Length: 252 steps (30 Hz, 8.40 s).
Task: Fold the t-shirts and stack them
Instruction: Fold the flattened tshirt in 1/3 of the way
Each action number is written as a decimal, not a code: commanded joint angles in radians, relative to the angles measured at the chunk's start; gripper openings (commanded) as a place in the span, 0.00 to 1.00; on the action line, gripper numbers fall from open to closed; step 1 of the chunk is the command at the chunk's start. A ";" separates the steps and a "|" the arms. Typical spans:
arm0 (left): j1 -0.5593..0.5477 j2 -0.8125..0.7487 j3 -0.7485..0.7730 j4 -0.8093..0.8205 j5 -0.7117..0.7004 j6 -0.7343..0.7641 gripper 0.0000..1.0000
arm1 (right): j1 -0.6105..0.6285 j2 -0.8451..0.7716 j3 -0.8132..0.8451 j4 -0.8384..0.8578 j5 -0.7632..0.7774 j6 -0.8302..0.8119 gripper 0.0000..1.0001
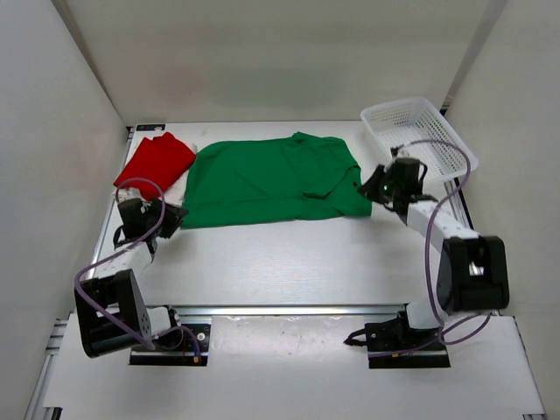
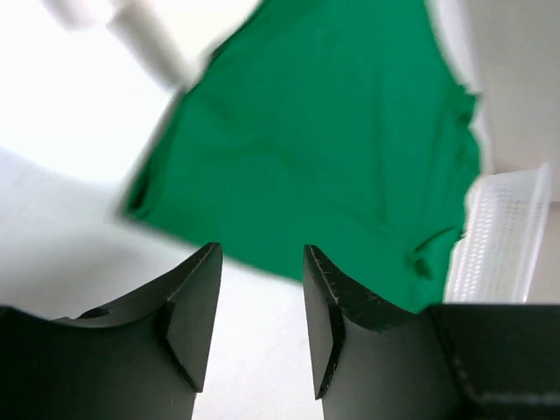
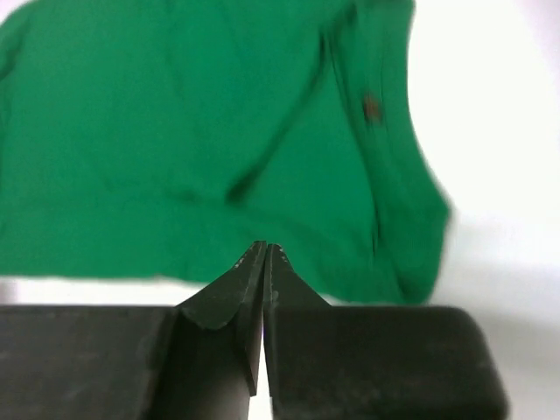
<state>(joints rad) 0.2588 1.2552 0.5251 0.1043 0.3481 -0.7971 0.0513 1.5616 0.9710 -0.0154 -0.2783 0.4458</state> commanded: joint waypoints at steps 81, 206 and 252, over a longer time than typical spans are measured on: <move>-0.015 0.174 -0.107 0.147 -0.066 -0.102 0.07 | -0.156 -0.228 -0.615 0.322 0.004 0.171 0.09; -0.619 0.022 0.018 -0.218 -0.075 0.198 0.62 | 0.194 -0.597 -0.574 -0.167 0.108 0.094 0.00; -0.687 -0.184 -0.323 -0.253 0.068 0.007 0.58 | 0.394 -0.512 -0.657 -0.112 -0.038 0.127 0.00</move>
<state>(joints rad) -0.4244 1.1038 0.2230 0.0772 0.4358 -0.7872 0.4622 1.0908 0.2882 -0.0113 -0.2970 0.5983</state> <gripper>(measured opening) 0.565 0.003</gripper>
